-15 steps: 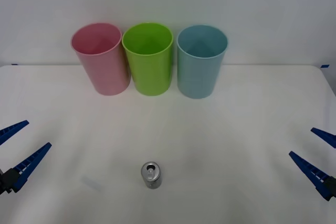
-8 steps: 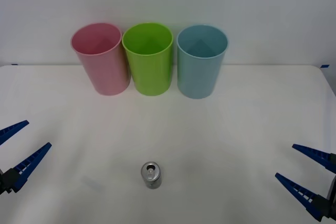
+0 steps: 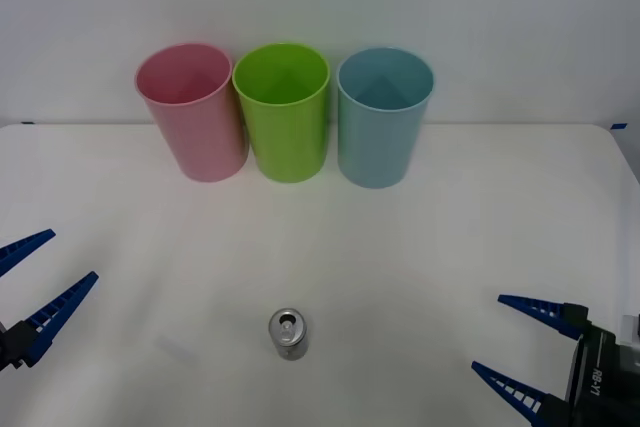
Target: Grasp the object on the table and drop it into the matching bin: aluminum can to the light blue bin, PET bottle to the pink bin.
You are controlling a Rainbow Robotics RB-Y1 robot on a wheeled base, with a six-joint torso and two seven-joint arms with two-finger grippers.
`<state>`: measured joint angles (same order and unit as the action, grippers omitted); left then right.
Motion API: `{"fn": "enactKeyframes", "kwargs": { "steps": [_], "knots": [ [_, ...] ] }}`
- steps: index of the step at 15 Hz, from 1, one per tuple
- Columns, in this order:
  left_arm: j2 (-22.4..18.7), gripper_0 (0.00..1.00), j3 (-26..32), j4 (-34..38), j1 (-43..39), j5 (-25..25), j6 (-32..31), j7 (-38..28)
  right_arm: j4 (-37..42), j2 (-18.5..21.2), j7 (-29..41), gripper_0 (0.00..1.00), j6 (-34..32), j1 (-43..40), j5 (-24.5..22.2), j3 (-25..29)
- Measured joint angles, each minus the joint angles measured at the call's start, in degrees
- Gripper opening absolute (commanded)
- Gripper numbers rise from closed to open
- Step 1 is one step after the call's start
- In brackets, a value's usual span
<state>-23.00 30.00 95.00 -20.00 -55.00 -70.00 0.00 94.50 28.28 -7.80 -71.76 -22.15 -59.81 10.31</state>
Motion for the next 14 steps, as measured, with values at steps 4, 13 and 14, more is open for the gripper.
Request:
{"fn": "enactKeyframes", "kwargs": {
  "steps": [4,13,14],
  "knots": [
    [0.0,1.00,0.0,0.0,0.0,0.0,0.0,0.0,0.0,0.0,-2.5,1.00,2.1,2.4,-0.1,-7.0],
    [0.0,1.00,0.0,0.0,0.0,0.0,0.0,0.0,0.0,-0.2,-10.8,1.00,17.0,8.4,-0.4,-24.0],
    [0.0,1.00,0.0,0.0,0.0,0.0,0.0,0.0,0.0,-0.2,-11.0,1.00,18.6,9.1,-0.4,-25.7]
  ]
}}
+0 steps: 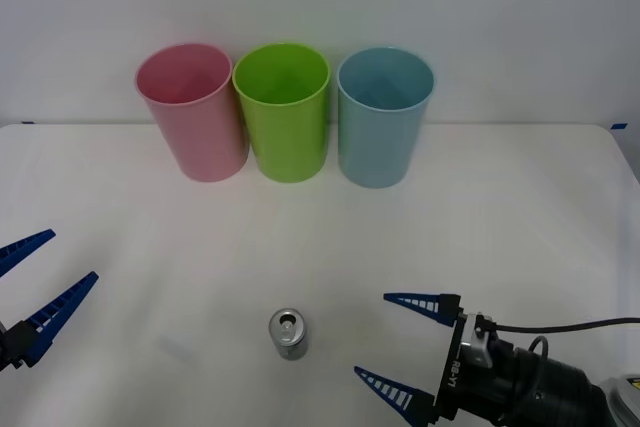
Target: Grasp the object on the table and drop it into the matching bin: aluminum can to the light blue bin, PET bottle to the pink bin.
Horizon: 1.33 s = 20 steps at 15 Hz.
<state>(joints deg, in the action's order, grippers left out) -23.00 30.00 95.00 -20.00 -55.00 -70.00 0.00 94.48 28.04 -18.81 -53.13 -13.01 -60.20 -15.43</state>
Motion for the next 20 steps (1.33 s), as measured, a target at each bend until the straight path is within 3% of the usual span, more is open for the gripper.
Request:
{"fn": "enactKeyframes", "kwargs": {
  "steps": [4,8,12,20],
  "knots": [
    [0.0,1.00,0.0,0.0,0.0,0.0,0.0,0.0,-1.3,-0.4,-0.8,1.00,6.5,3.4,0.0,-6.8],
    [0.0,1.00,0.0,0.0,0.0,0.0,0.0,0.0,-11.2,-6.4,-2.3,1.00,4.1,9.4,-2.7,-7.4],
    [0.0,1.00,0.0,0.0,0.0,0.0,0.0,0.0,-15.9,-10.6,-3.5,1.00,5.3,12.8,-5.3,-8.0],
    [0.0,1.00,0.0,0.0,0.0,0.0,0.0,0.0,-21.9,-13.5,-5.4,1.00,8.4,18.0,-5.4,-12.3]
  ]
}}
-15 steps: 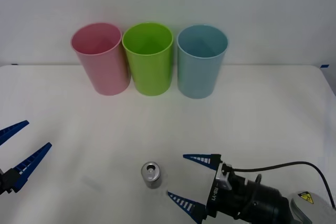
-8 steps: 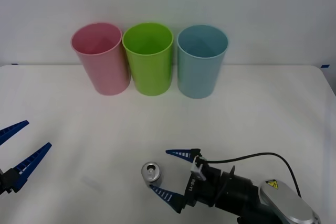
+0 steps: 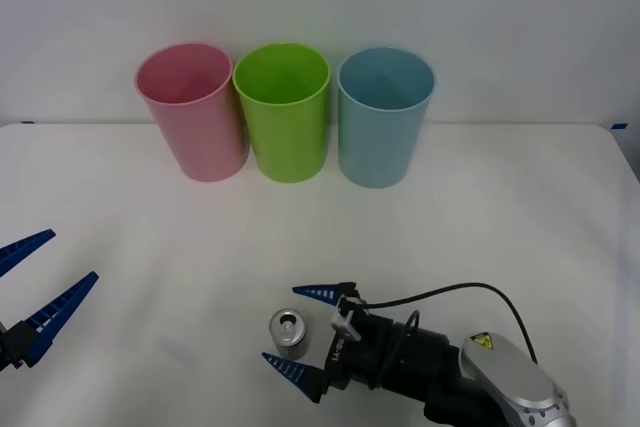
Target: Grasp the object on the table and drop it into the matching bin: aluminum can to the light blue bin, PET bottle to the pink bin.
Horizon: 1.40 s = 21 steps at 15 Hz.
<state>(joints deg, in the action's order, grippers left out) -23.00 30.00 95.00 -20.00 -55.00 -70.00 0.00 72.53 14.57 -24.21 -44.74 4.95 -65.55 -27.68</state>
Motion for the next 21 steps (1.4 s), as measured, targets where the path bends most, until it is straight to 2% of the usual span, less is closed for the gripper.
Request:
{"fn": "enactKeyframes", "kwargs": {
  "steps": [7,8,9,10,21],
  "knots": [
    [0.0,1.00,0.0,0.0,0.0,0.0,0.0,0.0,-0.1,-0.2,-0.7,1.00,1.0,0.1,0.1,-0.7],
    [0.0,1.00,0.0,0.0,0.0,0.0,0.0,0.0,-0.1,-0.2,-0.7,0.76,1.0,0.1,0.1,-0.8],
    [0.0,1.00,0.0,0.0,0.0,0.0,0.0,0.0,-0.1,-0.2,-0.9,0.10,1.0,0.1,0.1,-0.7],
    [0.0,1.00,0.0,0.0,0.0,0.0,0.0,0.0,-0.1,-0.2,-1.0,0.00,1.0,0.1,0.1,-0.7],
    [0.0,1.00,0.0,0.0,0.0,0.0,0.0,0.0,0.7,-0.2,-1.8,0.00,0.6,0.0,1.6,-0.4]
  ]
}}
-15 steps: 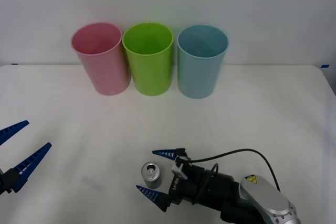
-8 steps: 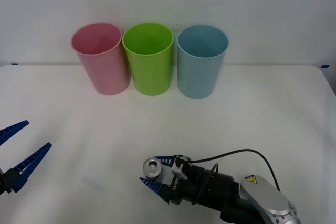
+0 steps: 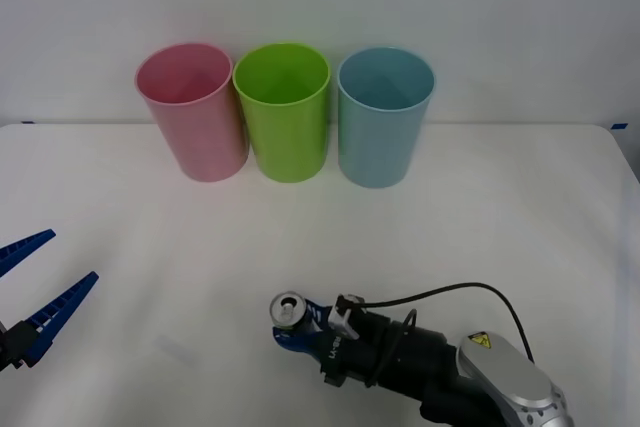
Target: Grasp the object on the table and drop it into the matching bin: aluminum can to the light blue bin, PET bottle to the pink bin.
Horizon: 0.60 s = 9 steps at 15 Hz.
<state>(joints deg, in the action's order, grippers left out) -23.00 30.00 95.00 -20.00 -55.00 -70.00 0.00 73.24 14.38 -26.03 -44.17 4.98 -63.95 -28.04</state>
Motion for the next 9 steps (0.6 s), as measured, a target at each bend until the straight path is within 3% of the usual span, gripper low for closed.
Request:
{"fn": "enactKeyframes", "kwargs": {
  "steps": [4,9],
  "knots": [
    [0.0,1.00,0.0,0.0,0.0,0.0,0.0,0.0,6.2,2.1,0.8,0.00,1.0,-1.9,1.6,0.8],
    [0.0,1.00,0.0,0.0,0.0,0.0,0.0,0.0,18.5,8.2,5.9,0.00,4.1,-6.2,5.4,1.9]
  ]
}}
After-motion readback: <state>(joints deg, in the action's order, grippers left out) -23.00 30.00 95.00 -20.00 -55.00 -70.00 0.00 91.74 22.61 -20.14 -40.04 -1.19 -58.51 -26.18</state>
